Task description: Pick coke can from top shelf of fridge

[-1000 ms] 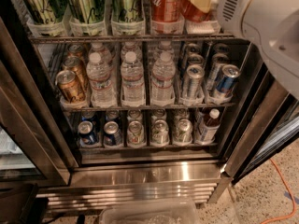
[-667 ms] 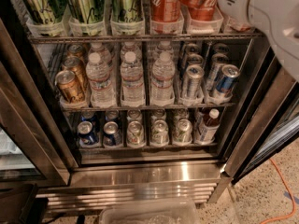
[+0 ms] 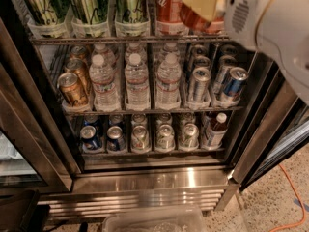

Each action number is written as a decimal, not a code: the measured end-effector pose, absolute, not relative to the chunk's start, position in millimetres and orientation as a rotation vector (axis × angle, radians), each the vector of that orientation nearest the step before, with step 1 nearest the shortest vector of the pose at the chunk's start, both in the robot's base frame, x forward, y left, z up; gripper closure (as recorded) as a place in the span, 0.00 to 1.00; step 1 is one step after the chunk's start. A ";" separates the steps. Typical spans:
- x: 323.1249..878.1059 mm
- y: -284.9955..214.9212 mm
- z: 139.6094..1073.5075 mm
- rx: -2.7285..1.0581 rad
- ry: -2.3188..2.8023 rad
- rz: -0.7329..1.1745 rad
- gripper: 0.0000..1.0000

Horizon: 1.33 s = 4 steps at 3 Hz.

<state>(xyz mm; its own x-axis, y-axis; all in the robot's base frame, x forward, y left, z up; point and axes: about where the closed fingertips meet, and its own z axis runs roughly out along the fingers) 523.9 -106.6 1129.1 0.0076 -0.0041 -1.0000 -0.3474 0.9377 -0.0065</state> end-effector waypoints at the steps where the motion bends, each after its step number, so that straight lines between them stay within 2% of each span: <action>1: 496.4 -108.7 1058.0 -0.335 1.694 0.312 1.00; 2: 472.9 -99.7 1037.1 -0.413 1.796 0.389 1.00; 4: 455.0 -59.0 1064.0 -0.697 1.878 0.524 1.00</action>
Offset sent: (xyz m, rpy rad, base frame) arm -0.0709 0.0262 -0.0834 -0.1562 0.5396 0.2717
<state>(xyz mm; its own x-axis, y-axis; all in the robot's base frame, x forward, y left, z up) 455.0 -59.0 1064.0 -0.3117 -0.2299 -0.9219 -0.6740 0.7375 0.0440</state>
